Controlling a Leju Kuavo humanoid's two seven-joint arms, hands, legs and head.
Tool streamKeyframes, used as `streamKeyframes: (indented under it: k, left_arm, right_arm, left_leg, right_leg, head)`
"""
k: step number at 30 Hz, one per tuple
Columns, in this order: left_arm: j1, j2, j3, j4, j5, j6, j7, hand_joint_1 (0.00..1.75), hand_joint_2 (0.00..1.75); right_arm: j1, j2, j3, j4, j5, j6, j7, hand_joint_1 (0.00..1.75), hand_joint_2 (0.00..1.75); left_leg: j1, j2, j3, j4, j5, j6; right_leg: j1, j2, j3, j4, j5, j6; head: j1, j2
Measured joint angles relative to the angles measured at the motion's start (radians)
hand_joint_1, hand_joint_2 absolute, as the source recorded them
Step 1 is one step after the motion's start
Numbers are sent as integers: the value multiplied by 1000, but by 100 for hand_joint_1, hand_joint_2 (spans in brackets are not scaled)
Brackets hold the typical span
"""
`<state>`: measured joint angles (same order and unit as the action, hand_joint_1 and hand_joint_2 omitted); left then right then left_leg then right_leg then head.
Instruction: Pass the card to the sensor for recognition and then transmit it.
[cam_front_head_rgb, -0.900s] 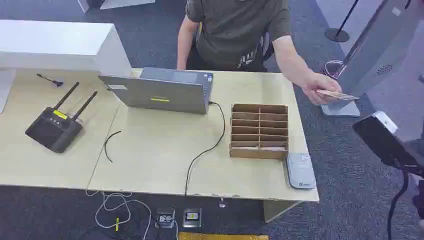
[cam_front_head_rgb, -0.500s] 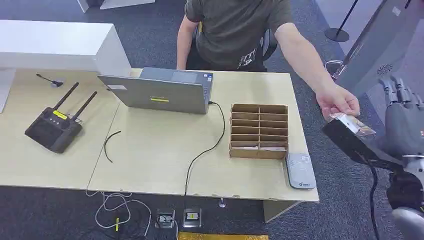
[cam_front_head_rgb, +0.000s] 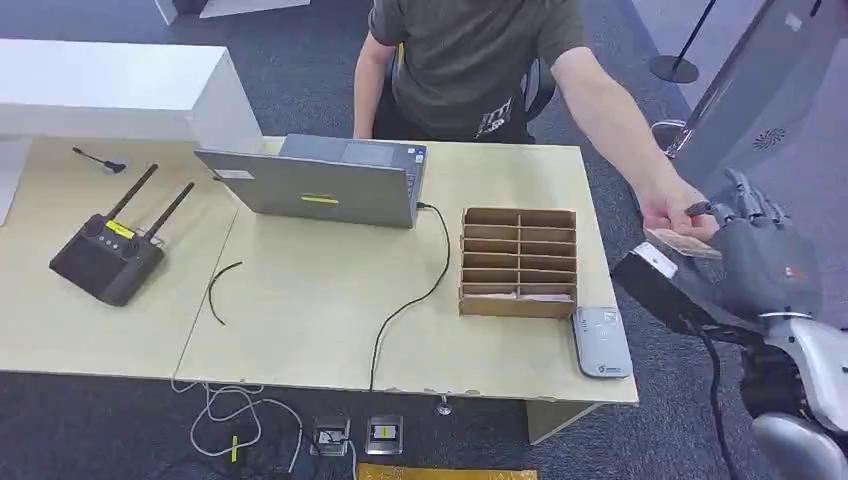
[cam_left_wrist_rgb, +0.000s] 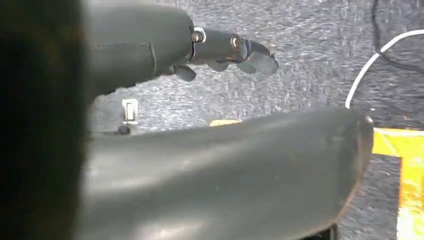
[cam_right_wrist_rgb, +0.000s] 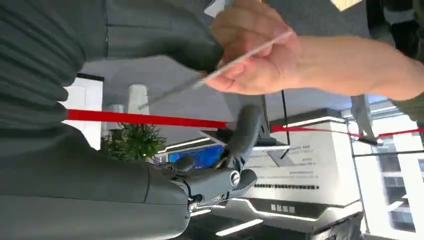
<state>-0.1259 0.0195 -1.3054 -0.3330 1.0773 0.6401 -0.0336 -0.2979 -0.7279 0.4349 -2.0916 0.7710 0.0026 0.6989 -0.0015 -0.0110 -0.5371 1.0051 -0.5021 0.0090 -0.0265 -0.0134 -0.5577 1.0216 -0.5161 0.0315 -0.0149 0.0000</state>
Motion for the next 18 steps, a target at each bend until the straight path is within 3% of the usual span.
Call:
streamKeyframes:
  k: [18]
  left_arm:
    - [2, -2, 0, 3, -13, 2, 4, 0, 0]
  right_arm:
    - [-23, 5, 76, 74, -17, -19, 1, 175, 175]
  left_leg:
    - [0, 0, 0, 0, 0, 0]
  right_leg:
    - [0, 0, 0, 0, 0, 0]
  head:
    - [0, 0]
